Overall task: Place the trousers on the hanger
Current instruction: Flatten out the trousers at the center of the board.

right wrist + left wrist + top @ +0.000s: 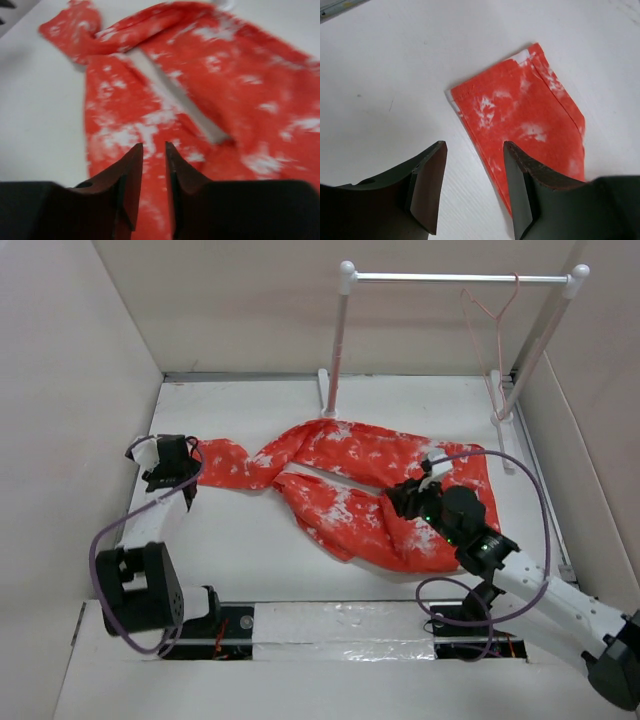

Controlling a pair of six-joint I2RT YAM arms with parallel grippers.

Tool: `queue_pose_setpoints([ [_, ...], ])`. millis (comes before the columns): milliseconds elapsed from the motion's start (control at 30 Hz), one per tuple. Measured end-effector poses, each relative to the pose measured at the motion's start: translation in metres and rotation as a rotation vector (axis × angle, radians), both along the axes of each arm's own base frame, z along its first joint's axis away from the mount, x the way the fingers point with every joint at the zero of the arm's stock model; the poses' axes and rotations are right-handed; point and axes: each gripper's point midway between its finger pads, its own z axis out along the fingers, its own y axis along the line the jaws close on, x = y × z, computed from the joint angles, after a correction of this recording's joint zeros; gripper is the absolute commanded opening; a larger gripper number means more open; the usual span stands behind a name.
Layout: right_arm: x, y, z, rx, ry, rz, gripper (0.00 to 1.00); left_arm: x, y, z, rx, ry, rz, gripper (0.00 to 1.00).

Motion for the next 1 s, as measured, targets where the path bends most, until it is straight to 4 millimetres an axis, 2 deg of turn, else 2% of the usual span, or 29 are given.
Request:
queue_pose_setpoints([
  [33,0.006,-0.021,0.004,0.02,-0.012,-0.062,0.45,0.005,0.005,-0.005,-0.01,0.021,0.009,0.47],
  [67,0.009,-0.032,0.006,0.027,-0.022,-0.094,0.51,0.011,0.009,-0.011,-0.019,0.042,0.017,0.5],
  [133,0.013,-0.048,0.006,0.031,-0.028,-0.136,0.55,0.021,0.016,-0.025,-0.033,0.092,0.02,0.57],
  [267,0.013,-0.062,-0.006,0.013,-0.005,-0.148,0.56,0.027,0.024,-0.05,-0.038,0.181,0.017,0.6],
  [400,0.009,-0.066,-0.024,0.006,0.033,-0.125,0.56,0.036,0.025,-0.061,-0.043,0.22,0.002,0.58],
  [500,0.006,-0.061,-0.034,-0.001,0.061,-0.089,0.56,0.045,0.025,-0.069,-0.053,0.236,-0.007,0.52],
  [533,0.005,-0.059,-0.035,-0.002,0.067,-0.081,0.56,0.047,0.024,-0.073,-0.059,0.243,-0.01,0.46],
  [600,0.004,-0.057,-0.037,-0.003,0.074,-0.068,0.55,0.049,0.023,-0.08,-0.07,0.254,-0.015,0.44],
  [633,0.004,-0.057,-0.037,-0.003,0.076,-0.068,0.55,0.05,0.022,-0.083,-0.075,0.263,-0.018,0.3],
  [700,0.006,-0.059,-0.038,-0.002,0.077,-0.076,0.56,0.055,0.022,-0.085,-0.083,0.26,-0.021,0.16],
  [733,0.008,-0.062,-0.038,-0.002,0.077,-0.086,0.57,0.058,0.021,-0.085,-0.085,0.256,-0.026,0.06],
  [767,0.009,-0.063,-0.038,-0.002,0.077,-0.094,0.61,0.059,0.021,-0.085,-0.086,0.254,-0.029,0.0],
  [900,0.021,-0.083,-0.039,0.008,0.087,-0.17,0.66,0.063,0.024,-0.08,-0.079,0.246,-0.033,0.0],
  [1000,0.03,-0.101,-0.042,0.018,0.104,-0.24,0.67,0.067,0.036,-0.071,-0.069,0.234,-0.013,0.0],
])
